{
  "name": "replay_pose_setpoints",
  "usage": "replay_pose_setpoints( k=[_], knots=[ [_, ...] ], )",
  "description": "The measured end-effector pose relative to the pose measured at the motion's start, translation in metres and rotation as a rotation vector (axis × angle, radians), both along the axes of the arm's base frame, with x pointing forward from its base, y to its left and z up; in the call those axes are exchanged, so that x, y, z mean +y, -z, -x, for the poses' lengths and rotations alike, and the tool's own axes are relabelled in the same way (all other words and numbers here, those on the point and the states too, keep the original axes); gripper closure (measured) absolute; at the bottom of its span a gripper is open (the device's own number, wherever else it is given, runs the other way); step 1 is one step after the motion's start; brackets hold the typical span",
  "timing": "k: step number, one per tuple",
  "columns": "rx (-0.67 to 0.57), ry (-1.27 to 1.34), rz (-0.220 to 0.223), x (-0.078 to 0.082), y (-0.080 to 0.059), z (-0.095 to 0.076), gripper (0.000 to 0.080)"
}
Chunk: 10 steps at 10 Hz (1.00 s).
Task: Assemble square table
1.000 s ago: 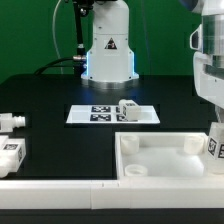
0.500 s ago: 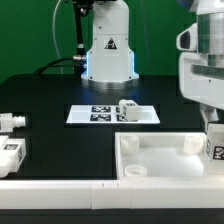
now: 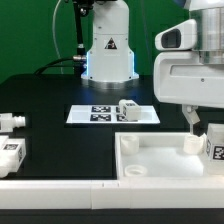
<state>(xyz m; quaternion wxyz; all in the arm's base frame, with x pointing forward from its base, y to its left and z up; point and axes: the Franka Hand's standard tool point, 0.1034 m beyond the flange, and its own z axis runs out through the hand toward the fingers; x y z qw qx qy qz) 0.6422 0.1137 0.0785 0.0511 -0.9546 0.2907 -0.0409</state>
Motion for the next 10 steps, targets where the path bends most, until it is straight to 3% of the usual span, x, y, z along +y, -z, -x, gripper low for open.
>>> replay_pose_setpoints(
  k=[1,2,3,4,5,6,7,9,10],
  knots=[
    [-0.001,-0.221,0.049,-0.0046,0.0021,-0.0019,0.0151],
    [-0.003,-0.295,0.066,-0.0051,0.0041,-0.0029,0.0151],
    [-0.002,-0.267,0.062,-0.0051,0.0041,-0.0029,0.0273],
    [-0.001,-0.25,0.061,-0.0052,0.0043,-0.0028,0.0273],
    [0.0,-0.243,0.06,-0.0053,0.0045,-0.0027,0.0409],
    [0.004,-0.176,0.05,-0.0049,0.0045,-0.0026,0.0409],
    [0.01,-0.089,0.042,-0.0056,0.0047,-0.0024,0.0515],
    [0.02,0.092,0.029,-0.0064,0.0051,-0.0017,0.0515],
    [0.033,0.302,0.008,-0.0078,0.0056,-0.0008,0.0515]
  ],
)
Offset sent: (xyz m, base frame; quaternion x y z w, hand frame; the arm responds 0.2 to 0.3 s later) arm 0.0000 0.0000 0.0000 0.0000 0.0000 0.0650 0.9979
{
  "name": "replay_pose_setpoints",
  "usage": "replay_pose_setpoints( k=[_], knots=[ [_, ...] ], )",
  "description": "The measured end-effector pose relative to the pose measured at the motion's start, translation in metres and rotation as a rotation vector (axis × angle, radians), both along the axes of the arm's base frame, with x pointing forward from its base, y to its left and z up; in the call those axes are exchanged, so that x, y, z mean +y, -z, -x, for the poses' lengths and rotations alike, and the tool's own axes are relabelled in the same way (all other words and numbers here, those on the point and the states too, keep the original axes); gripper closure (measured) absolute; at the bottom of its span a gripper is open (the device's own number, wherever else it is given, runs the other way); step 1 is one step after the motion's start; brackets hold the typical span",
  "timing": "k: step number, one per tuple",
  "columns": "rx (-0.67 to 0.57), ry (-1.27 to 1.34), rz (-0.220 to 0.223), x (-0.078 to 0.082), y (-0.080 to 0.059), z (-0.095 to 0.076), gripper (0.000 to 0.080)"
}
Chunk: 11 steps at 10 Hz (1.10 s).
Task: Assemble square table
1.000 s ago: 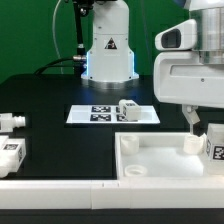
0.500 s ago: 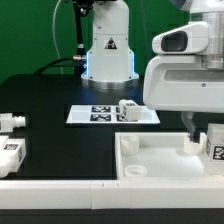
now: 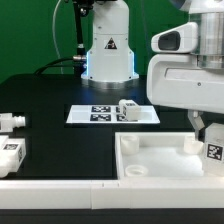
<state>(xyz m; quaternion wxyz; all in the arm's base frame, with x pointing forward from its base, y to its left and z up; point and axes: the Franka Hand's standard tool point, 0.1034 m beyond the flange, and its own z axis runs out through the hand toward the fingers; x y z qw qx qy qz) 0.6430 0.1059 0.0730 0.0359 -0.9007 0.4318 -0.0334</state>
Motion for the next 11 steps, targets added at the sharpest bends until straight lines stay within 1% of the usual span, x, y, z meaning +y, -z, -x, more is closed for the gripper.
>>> replay_pose_setpoints(
  k=[2,3,4,6,8,9,10,11],
  knots=[
    [0.017,0.4,-0.038,0.0005,0.0007,0.0015,0.0515],
    [0.018,0.525,-0.039,0.0011,0.0003,0.0023,0.0515],
    [0.008,0.506,-0.035,0.0001,0.0003,0.002,0.0515],
    [0.017,0.613,-0.053,-0.0001,0.0004,0.0026,0.0515],
    [0.025,0.795,-0.076,-0.0009,0.0006,0.0034,0.0515],
    [0.026,0.82,-0.078,-0.0009,0.0005,0.0035,0.0515],
    [0.025,0.78,-0.075,-0.0008,0.0008,0.0036,0.0514],
    [0.026,0.778,-0.075,-0.0005,0.001,0.0037,0.0365]
  ],
)
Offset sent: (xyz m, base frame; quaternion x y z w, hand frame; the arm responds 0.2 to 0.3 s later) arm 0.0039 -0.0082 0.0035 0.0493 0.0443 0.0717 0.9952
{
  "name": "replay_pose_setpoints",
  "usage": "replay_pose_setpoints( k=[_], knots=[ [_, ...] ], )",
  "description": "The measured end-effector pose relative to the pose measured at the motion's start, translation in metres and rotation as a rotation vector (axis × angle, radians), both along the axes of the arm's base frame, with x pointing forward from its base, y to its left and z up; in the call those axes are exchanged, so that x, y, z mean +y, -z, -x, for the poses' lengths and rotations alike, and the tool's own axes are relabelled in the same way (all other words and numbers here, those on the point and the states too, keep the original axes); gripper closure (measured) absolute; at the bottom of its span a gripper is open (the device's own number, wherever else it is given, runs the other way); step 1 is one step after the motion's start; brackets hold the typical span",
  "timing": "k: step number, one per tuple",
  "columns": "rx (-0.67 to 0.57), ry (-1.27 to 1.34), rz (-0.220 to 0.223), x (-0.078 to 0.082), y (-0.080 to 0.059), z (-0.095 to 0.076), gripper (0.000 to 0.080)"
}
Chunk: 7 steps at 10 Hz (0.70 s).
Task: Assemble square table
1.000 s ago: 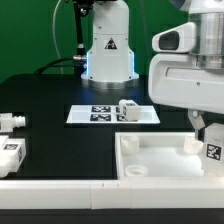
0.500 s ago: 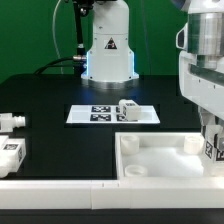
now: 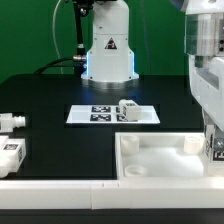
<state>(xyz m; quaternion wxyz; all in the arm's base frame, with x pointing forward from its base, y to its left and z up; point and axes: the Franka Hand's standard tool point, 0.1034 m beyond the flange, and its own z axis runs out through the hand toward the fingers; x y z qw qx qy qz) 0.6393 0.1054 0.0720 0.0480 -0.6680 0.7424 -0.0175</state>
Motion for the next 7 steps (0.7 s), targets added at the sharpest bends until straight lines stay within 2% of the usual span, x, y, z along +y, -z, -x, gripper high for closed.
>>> replay_pose_setpoints(
  k=[1,2,3,6,7],
  knots=[
    [-0.006,-0.212,0.03,-0.0016,-0.0009,-0.0011,0.0365],
    [-0.011,-0.414,0.05,-0.0016,-0.001,-0.0013,0.0235],
    [-0.009,-0.54,0.057,0.0006,-0.0007,-0.0002,0.0167],
    [-0.018,-0.753,0.078,-0.0003,-0.0009,-0.0006,0.0155],
    [-0.017,-0.884,0.101,0.0001,-0.0013,-0.001,0.015]
  ],
)
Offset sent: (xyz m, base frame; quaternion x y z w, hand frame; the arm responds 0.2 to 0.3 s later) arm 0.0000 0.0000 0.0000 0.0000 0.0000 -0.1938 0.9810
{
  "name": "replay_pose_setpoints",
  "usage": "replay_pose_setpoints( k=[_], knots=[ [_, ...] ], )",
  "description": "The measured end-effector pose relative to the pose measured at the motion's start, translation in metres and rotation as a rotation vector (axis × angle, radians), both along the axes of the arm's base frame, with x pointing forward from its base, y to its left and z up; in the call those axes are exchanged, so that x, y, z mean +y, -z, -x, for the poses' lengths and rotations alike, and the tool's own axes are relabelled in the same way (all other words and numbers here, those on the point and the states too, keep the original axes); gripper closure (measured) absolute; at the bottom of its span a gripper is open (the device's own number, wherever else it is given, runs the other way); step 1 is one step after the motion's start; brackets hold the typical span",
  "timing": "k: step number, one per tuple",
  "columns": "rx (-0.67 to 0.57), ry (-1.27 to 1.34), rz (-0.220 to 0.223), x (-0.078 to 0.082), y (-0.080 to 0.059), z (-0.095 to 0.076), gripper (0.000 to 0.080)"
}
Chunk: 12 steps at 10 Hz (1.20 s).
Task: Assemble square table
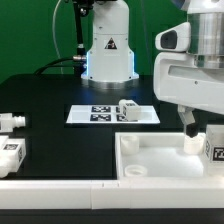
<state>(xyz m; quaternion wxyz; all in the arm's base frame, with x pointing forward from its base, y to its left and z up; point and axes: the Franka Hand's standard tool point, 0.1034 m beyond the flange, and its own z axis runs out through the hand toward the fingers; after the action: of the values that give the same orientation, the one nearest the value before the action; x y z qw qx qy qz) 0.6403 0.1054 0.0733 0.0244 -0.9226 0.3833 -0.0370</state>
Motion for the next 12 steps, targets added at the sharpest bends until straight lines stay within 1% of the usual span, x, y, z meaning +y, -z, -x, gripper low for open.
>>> replay_pose_setpoints(
  k=[1,2,3,4,5,6,7,8,11,12],
  knots=[
    [-0.004,-0.225,0.04,0.005,-0.001,-0.001,0.015],
    [-0.007,-0.394,0.046,0.019,-0.001,0.002,0.015],
    [-0.009,-0.473,0.052,0.023,-0.003,0.003,0.015],
    [-0.007,-0.46,0.052,0.019,-0.001,0.002,0.0173],
    [-0.006,-0.445,0.051,0.019,-0.001,0.003,0.0173],
    [-0.005,-0.432,0.049,0.019,-0.001,0.003,0.0343],
    [-0.001,-0.359,0.047,0.015,0.0,0.003,0.0343],
    [0.006,-0.241,0.041,0.012,0.001,0.003,0.0512],
    [0.011,0.127,0.013,0.013,0.002,0.003,0.0511],
    [0.012,0.25,-0.005,0.013,0.002,0.003,0.0511]
  ],
)
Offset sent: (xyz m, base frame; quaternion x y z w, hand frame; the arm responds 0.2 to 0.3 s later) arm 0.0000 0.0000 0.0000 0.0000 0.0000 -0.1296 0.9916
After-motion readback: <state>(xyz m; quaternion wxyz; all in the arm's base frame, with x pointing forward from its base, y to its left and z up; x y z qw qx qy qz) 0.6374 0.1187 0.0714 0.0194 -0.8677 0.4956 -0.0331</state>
